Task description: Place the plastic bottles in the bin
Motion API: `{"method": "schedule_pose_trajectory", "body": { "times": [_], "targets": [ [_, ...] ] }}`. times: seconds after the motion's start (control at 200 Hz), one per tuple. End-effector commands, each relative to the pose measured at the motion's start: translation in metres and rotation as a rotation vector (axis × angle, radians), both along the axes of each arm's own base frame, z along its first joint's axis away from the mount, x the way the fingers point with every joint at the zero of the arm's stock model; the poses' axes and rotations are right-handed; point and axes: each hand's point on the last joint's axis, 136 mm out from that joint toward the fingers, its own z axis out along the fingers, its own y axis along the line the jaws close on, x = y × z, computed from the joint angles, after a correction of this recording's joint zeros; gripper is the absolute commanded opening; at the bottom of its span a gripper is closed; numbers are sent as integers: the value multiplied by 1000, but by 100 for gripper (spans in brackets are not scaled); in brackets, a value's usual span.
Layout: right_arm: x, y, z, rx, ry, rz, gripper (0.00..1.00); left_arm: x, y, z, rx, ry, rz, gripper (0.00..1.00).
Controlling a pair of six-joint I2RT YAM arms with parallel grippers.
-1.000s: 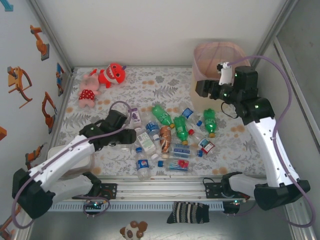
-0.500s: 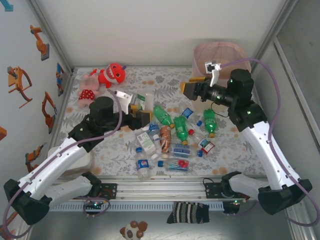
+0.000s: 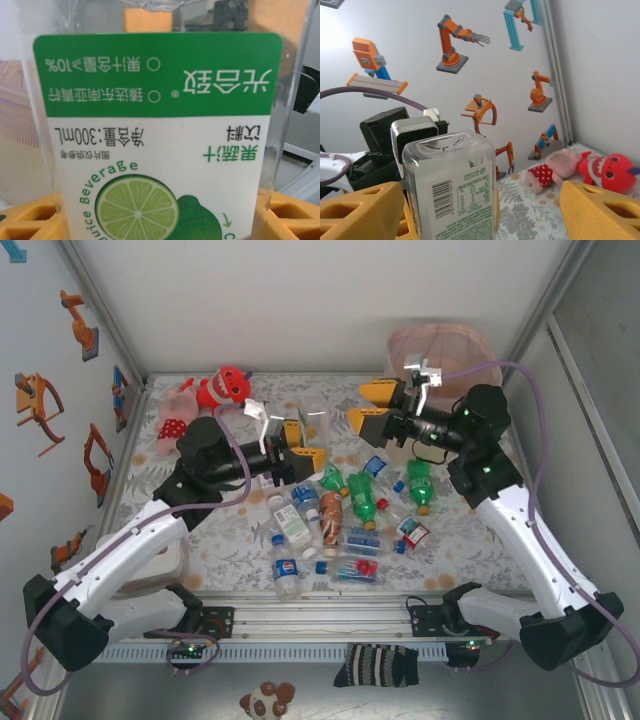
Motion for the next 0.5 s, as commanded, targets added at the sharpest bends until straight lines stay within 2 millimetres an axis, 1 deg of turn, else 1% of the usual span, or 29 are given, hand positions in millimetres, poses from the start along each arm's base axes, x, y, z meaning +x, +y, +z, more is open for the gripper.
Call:
{"method": "schedule_pose_trajectory", "body": {
  "times": [0.0, 0.1, 0.14, 0.205, 0.295, 0.396, 0.436, 0.496],
  "targets": [
    [-18, 6, 24, 64, -153, 72, 82, -13, -3, 19, -61, -162, -70, 54],
    [-22, 11, 29, 47, -171, 82, 83, -12, -3, 12, -53, -186, -57, 54],
    [-23, 15, 26, 21, -161, 79, 83, -10, -2, 10, -48, -180, -39, 54],
    [-28, 20, 21, -22, -158, 92, 84, -8, -2, 7, -31, -183, -36, 54],
    [-35, 23, 15, -35, -147, 109, 84, -7, -5, 5, -14, -187, -48, 54],
    [-42, 22, 2, -47, -139, 112, 84, -17, -11, -4, -3, -220, -117, 53],
    [-44, 21, -4, -48, -140, 110, 84, -22, -13, -11, 4, -243, -141, 53],
    [-53, 20, -10, -36, -166, 133, 85, -29, -17, -22, 4, -281, -189, 52]
  ]
}}
